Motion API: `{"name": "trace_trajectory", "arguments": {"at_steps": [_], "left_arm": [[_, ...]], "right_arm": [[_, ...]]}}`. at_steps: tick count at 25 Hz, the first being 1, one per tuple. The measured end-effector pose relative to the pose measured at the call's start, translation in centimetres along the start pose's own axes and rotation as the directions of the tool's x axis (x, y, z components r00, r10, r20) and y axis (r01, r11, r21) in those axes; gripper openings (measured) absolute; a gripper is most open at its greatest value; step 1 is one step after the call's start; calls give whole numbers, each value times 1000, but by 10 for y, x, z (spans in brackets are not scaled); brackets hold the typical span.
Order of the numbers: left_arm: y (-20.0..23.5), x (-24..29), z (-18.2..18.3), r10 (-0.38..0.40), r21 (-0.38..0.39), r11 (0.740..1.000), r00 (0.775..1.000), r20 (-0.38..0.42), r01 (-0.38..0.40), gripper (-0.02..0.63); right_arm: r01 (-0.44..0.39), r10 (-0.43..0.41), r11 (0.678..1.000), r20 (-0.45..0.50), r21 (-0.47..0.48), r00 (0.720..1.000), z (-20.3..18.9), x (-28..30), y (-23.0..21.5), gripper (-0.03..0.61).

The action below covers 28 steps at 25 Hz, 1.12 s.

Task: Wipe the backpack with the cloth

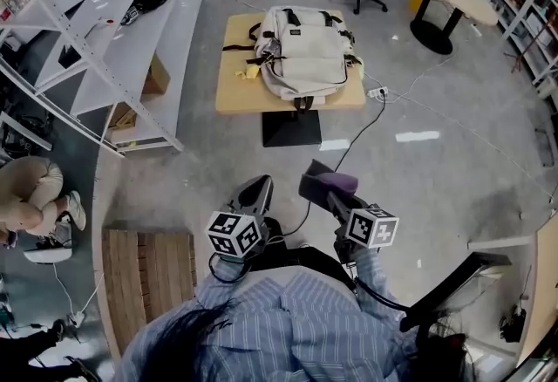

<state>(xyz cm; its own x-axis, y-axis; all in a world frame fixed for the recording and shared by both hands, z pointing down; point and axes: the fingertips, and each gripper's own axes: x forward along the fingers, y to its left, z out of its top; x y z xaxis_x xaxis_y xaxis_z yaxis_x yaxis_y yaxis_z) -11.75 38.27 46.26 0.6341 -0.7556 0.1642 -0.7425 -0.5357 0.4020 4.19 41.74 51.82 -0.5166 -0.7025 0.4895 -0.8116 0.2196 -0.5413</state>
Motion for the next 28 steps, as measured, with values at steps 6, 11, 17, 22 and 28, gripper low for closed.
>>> {"name": "trace_trajectory", "arguments": {"at_steps": [6,11,17,22,28], "left_arm": [[11,1,0,28,15,1000,999,-20,-28,5],[45,16,3,67,-1,998,997,-23,-67,5],[100,67,25,91,-50,995,996,-9,-92,5],[138,123,57,53,-46,997,998,-16,-54,5],[187,175,91,19,-24,1000,999,-40,-20,5]], "right_arm": [[-16,17,999,-19,34,1000,1,11,-4,49],[-14,16,999,-38,52,999,8,36,-12,49],[19,-17,999,-71,37,997,39,74,-28,49],[64,-62,998,-87,22,994,83,118,-42,49],[60,-63,997,-90,-42,994,139,185,-34,49]]}}
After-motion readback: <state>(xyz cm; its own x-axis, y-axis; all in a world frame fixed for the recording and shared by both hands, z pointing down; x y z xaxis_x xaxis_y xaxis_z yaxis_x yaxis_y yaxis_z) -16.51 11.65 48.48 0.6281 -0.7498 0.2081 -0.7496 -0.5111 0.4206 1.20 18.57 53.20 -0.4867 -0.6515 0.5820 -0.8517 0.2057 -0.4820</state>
